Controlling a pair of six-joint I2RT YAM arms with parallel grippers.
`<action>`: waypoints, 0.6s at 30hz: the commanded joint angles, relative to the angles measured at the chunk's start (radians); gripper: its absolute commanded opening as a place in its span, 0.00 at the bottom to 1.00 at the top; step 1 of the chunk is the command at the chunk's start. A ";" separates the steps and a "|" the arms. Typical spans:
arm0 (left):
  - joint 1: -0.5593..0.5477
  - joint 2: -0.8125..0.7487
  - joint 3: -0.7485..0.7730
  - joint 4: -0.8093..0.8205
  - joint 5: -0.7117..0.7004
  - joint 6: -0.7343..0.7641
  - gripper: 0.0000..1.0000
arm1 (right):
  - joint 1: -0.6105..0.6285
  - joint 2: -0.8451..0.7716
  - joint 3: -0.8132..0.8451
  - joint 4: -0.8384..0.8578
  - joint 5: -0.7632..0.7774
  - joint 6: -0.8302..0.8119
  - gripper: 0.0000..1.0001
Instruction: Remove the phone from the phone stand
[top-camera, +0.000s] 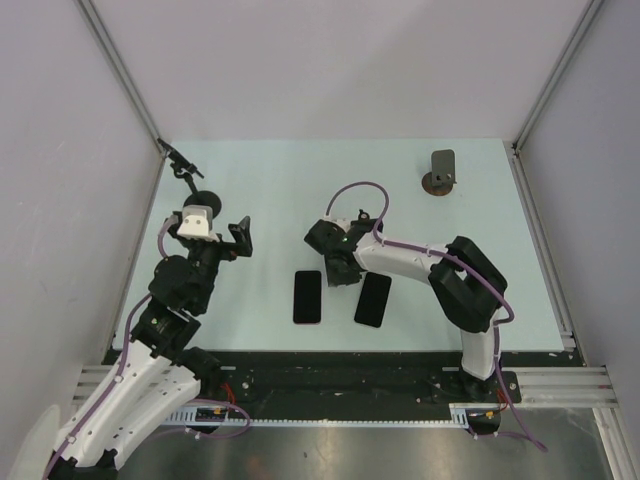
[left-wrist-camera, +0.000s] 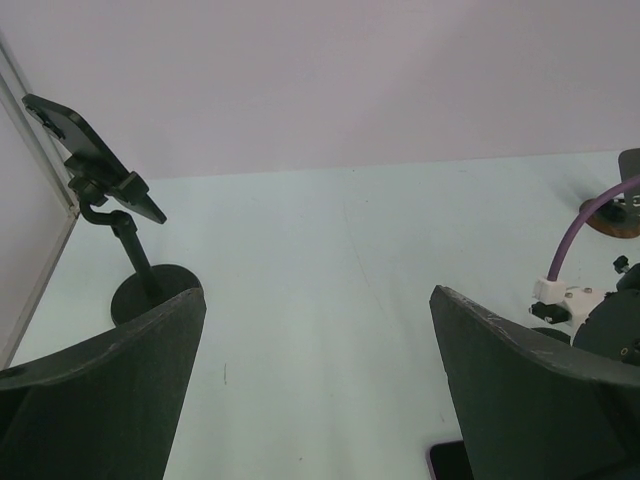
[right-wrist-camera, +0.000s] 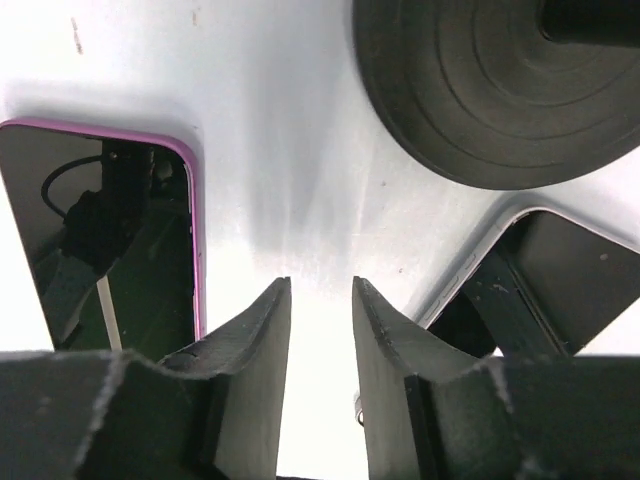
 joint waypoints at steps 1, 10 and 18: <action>0.006 0.002 -0.002 0.016 0.013 0.032 1.00 | 0.002 0.018 0.024 -0.023 0.070 0.027 0.37; 0.006 0.003 -0.003 0.016 0.013 0.032 1.00 | 0.025 -0.123 0.024 0.008 0.001 -0.110 0.55; 0.004 0.017 -0.002 0.016 0.032 0.019 1.00 | 0.058 -0.361 0.042 0.084 -0.102 -0.327 0.76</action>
